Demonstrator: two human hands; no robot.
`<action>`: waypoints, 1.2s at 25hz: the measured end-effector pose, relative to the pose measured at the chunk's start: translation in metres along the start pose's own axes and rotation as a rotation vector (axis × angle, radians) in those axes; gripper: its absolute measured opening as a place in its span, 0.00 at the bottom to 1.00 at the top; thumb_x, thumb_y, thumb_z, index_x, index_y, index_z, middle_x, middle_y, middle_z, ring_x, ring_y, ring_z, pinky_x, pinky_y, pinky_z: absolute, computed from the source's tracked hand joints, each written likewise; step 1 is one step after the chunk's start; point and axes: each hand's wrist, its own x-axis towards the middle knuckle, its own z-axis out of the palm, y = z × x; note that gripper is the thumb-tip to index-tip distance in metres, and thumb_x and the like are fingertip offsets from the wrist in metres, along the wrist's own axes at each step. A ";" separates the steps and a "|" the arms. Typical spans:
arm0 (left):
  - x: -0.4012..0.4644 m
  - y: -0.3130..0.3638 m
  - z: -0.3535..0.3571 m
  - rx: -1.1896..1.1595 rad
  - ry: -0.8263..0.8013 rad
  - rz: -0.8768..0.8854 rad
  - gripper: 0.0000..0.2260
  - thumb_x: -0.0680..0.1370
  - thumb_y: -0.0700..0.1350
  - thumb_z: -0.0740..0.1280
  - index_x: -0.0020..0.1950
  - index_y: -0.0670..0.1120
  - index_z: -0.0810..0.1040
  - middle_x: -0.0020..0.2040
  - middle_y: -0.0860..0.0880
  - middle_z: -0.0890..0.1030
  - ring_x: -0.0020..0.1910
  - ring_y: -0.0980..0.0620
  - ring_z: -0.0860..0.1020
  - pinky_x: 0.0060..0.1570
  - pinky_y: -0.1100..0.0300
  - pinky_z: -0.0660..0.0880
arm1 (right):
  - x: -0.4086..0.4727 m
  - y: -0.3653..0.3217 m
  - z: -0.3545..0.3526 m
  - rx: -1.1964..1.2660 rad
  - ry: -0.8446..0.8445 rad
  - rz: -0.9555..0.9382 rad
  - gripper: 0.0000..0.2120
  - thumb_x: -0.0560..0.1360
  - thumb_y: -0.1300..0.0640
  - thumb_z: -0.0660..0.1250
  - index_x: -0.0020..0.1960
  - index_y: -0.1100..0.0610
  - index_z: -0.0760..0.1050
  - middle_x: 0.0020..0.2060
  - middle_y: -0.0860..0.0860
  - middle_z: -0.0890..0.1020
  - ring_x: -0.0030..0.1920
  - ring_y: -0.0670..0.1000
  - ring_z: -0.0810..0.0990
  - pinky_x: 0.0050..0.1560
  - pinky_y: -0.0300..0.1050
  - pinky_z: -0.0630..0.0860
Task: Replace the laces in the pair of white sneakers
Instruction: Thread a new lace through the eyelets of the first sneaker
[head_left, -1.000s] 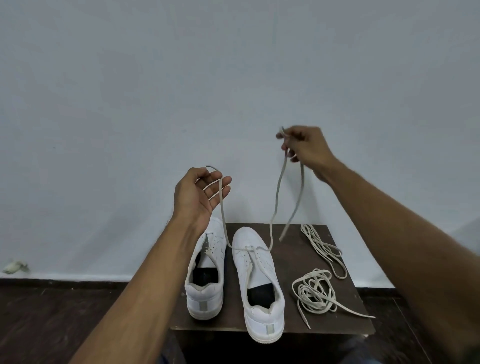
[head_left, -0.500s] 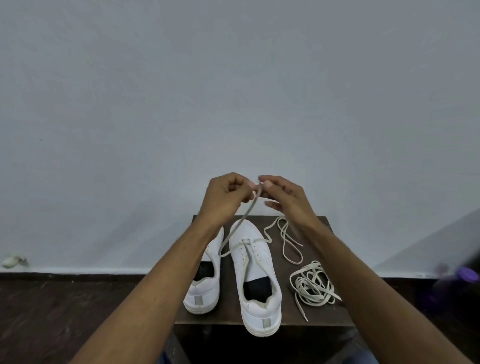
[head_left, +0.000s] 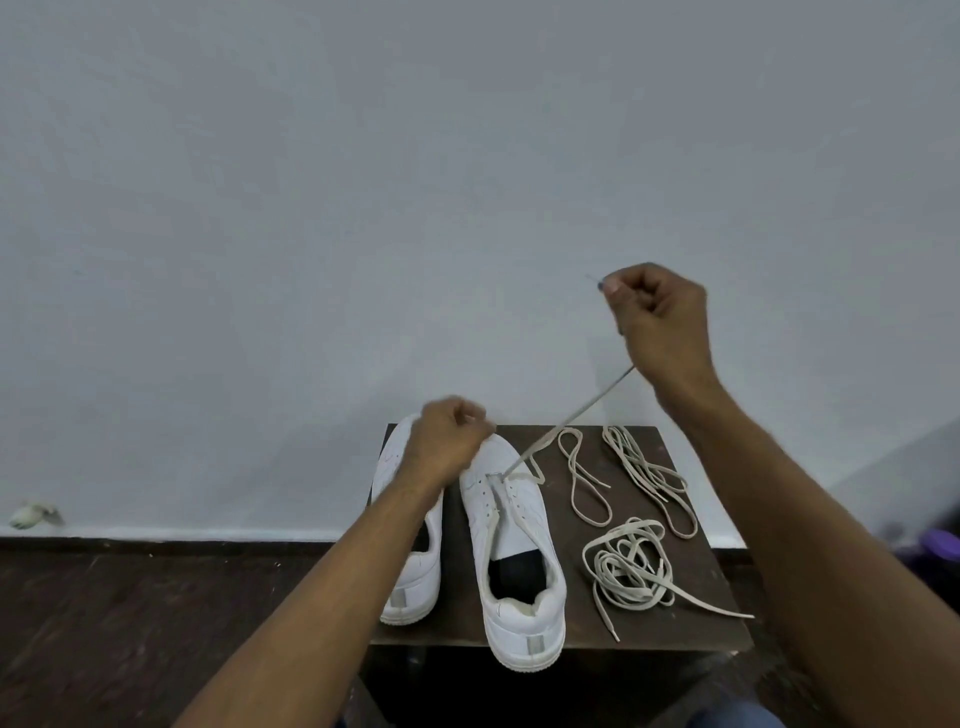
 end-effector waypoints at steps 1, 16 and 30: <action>0.000 -0.013 0.010 0.143 -0.065 -0.088 0.06 0.72 0.45 0.70 0.48 0.48 0.80 0.47 0.48 0.81 0.48 0.44 0.81 0.53 0.46 0.79 | 0.005 -0.001 -0.003 0.011 0.059 -0.046 0.07 0.77 0.57 0.67 0.40 0.52 0.77 0.24 0.41 0.72 0.27 0.44 0.66 0.31 0.39 0.65; 0.000 -0.062 0.042 0.458 0.072 -0.198 0.14 0.73 0.41 0.63 0.28 0.46 0.66 0.27 0.46 0.70 0.38 0.38 0.77 0.30 0.53 0.69 | -0.116 0.133 0.102 -0.594 -0.527 0.331 0.08 0.75 0.51 0.64 0.47 0.49 0.82 0.45 0.46 0.84 0.49 0.52 0.81 0.45 0.42 0.73; -0.002 -0.061 0.042 0.427 0.089 -0.237 0.15 0.71 0.35 0.60 0.26 0.48 0.65 0.25 0.52 0.67 0.29 0.45 0.65 0.26 0.61 0.60 | -0.128 0.134 0.105 -0.730 -0.539 0.200 0.11 0.77 0.50 0.61 0.48 0.52 0.80 0.48 0.50 0.83 0.50 0.56 0.81 0.45 0.46 0.75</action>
